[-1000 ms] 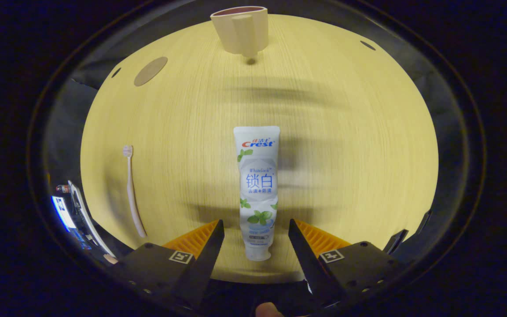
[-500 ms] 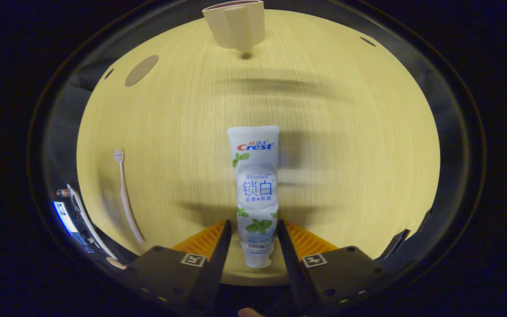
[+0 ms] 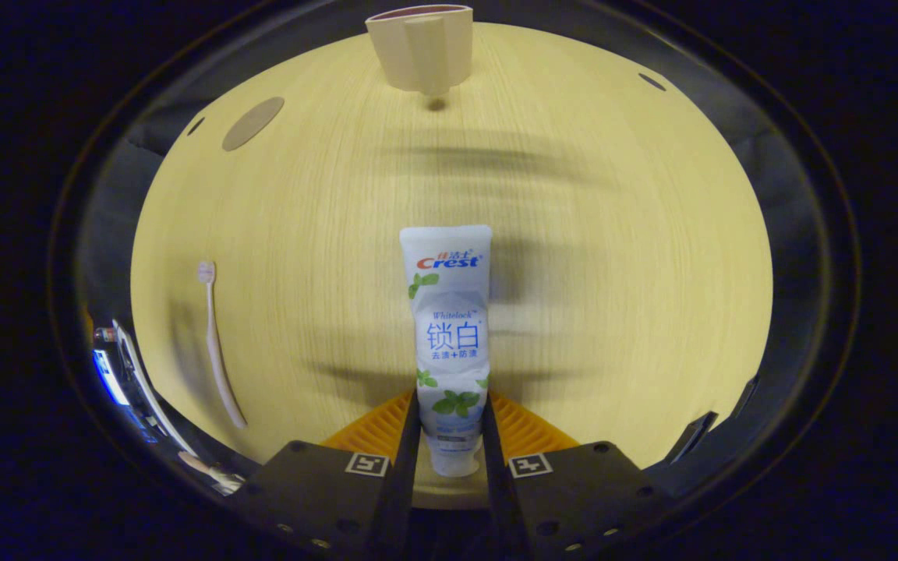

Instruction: Put the toothbrush and toothpaste on the desktop into the cup, then pick up the cup and place it on the coaster on the desktop.

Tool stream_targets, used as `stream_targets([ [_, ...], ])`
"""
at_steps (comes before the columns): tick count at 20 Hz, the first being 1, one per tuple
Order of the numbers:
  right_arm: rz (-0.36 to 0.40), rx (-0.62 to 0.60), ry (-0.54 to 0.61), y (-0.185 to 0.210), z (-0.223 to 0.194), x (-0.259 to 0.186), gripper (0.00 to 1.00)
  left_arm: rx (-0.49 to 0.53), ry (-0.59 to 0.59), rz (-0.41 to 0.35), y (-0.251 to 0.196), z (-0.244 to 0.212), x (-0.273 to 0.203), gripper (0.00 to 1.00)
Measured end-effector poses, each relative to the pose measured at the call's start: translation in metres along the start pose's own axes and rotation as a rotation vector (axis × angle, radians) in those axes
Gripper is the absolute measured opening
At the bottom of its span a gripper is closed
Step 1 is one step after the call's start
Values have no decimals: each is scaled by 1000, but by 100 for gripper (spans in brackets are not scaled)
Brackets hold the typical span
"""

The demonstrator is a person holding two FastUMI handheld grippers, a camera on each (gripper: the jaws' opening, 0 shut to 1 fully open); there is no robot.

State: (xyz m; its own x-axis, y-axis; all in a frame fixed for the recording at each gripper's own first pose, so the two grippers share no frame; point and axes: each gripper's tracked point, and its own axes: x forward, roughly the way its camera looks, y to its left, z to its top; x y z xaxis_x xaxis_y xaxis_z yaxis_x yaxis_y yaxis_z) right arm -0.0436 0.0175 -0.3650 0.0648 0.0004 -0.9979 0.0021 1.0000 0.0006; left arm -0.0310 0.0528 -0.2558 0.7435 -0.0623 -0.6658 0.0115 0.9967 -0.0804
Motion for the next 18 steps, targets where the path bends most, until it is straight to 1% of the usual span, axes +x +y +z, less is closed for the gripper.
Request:
stream_targets([
  [3, 14, 5, -13, 0, 2, -2, 39, 36, 72, -28, -8, -24, 6, 99],
  [5, 24, 5, -17, 0, 3, -5, 37, 59, 120, -28, -12, -37, 10, 99],
  [9, 40, 5, -37, -2, 5, -15, 37, 51, 222, -82, -31, -63, 18, 98],
  [11, 50, 5, -45, -3, 6, -18, 36, 40, 257, -93, -38, -75, 22, 98],
  [13, 56, 10, -55, -5, 7, -21, 37, 33, 284, -106, -45, -85, 30, 98],
  [16, 56, 15, -57, -8, 7, -24, 37, 65, 295, -86, -44, -99, 45, 99],
  [18, 58, 23, -61, -11, 10, -29, 37, 68, 311, -81, -47, -109, 50, 99],
])
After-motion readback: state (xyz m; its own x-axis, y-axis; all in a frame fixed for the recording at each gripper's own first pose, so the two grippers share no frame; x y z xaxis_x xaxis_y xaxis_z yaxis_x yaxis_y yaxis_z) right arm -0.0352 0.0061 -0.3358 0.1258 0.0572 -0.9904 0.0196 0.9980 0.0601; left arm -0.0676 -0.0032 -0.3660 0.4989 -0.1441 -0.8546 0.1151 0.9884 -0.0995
